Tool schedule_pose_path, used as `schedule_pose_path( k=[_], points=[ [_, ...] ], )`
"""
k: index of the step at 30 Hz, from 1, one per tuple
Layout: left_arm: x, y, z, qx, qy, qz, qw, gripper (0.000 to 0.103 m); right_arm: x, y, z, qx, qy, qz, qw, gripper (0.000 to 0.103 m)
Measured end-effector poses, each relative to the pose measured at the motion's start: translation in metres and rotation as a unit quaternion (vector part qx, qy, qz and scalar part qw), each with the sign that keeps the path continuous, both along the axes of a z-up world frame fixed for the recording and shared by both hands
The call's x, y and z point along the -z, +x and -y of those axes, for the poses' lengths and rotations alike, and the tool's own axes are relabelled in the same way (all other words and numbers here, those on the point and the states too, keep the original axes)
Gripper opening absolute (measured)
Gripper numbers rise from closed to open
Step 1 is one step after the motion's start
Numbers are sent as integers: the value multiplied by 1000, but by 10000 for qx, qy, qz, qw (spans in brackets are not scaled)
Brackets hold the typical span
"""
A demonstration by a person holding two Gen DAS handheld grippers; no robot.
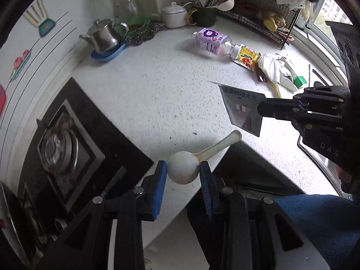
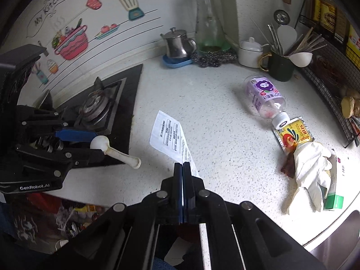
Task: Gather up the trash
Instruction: 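Carry the spoon and sachet down to the red bucket, then open the right gripper to drop the sachet while the left gripper drops the spoon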
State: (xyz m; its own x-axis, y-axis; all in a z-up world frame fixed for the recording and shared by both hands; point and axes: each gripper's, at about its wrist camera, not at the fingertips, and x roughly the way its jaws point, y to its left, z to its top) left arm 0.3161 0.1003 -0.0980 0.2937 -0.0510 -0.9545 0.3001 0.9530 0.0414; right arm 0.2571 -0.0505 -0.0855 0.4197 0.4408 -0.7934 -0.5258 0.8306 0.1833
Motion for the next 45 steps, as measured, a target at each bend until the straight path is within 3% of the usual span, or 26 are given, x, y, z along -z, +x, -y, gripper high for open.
schedule_pose_path(
  k=[10, 15, 21, 31, 36, 40, 45],
  points=[
    [20, -81, 6, -715, -141, -232, 9971, 28, 9, -58, -10, -813, -96, -193, 9965, 0],
    [32, -105, -1, -771, -267, -337, 9961, 28, 17, -76, -19, -850, -181, -293, 9958, 0],
    [74, -139, 0, -787, -302, -638, 9944, 28, 51, -103, -25, -590, -294, -628, 9958, 0],
    [180, -168, 0, -1178, -372, -831, 9889, 28, 165, -127, -37, -135, -579, -907, 9941, 0],
    [256, -169, -7, -1557, -534, -945, 9818, 28, 240, -109, -37, 126, -596, -1049, 9926, 0],
    [324, -162, -9, -1717, -449, -1153, 9773, 28, 307, -88, -42, 228, -687, -1143, 9908, 0],
    [389, -156, -12, -1673, -280, -1207, 9781, 28, 382, -60, -50, 248, -842, -1201, 9889, 0]
  ],
)
